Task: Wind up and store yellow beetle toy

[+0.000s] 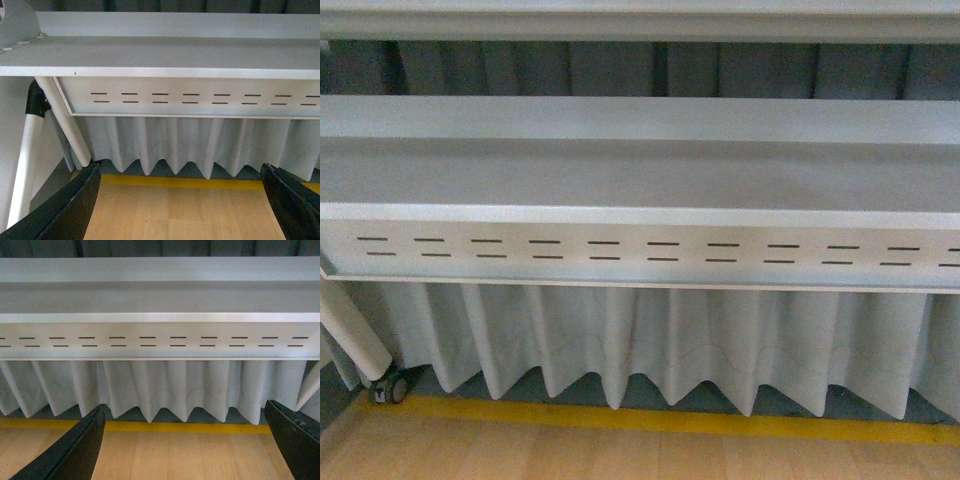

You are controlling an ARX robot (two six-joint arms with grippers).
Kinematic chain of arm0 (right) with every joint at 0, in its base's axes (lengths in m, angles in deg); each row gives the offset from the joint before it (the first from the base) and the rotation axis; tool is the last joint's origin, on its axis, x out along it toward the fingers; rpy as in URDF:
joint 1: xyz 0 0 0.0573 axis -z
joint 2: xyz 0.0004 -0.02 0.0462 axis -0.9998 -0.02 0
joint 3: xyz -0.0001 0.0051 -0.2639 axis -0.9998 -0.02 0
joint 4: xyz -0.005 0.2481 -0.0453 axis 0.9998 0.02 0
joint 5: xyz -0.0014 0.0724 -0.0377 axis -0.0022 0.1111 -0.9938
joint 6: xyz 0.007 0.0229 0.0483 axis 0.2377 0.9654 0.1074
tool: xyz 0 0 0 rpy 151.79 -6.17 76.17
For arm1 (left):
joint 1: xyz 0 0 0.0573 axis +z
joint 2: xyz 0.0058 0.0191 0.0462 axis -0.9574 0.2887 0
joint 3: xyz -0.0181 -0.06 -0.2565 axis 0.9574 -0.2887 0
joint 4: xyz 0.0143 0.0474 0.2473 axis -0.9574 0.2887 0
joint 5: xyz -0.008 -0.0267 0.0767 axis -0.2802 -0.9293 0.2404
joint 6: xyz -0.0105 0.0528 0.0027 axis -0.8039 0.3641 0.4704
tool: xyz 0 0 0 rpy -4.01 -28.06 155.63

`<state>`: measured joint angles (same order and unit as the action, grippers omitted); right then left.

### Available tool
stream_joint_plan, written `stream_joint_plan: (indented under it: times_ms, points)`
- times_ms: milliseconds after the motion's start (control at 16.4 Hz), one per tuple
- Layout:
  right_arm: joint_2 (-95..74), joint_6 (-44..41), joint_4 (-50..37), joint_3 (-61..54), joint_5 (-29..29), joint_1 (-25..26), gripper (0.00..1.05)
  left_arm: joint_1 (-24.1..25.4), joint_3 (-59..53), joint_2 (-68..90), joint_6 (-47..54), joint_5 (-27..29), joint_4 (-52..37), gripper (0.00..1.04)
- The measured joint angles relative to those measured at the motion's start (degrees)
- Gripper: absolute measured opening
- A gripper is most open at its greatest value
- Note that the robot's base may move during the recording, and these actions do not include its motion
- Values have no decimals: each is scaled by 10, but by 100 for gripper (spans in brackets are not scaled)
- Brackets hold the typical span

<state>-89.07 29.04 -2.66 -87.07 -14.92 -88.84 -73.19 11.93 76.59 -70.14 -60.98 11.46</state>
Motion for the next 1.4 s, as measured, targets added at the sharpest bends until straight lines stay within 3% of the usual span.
stream_joint_plan:
  times_ms: [1404]
  points:
    - [0, 0, 0, 0, 0, 0, 98, 0, 0, 0, 0, 0, 0, 98]
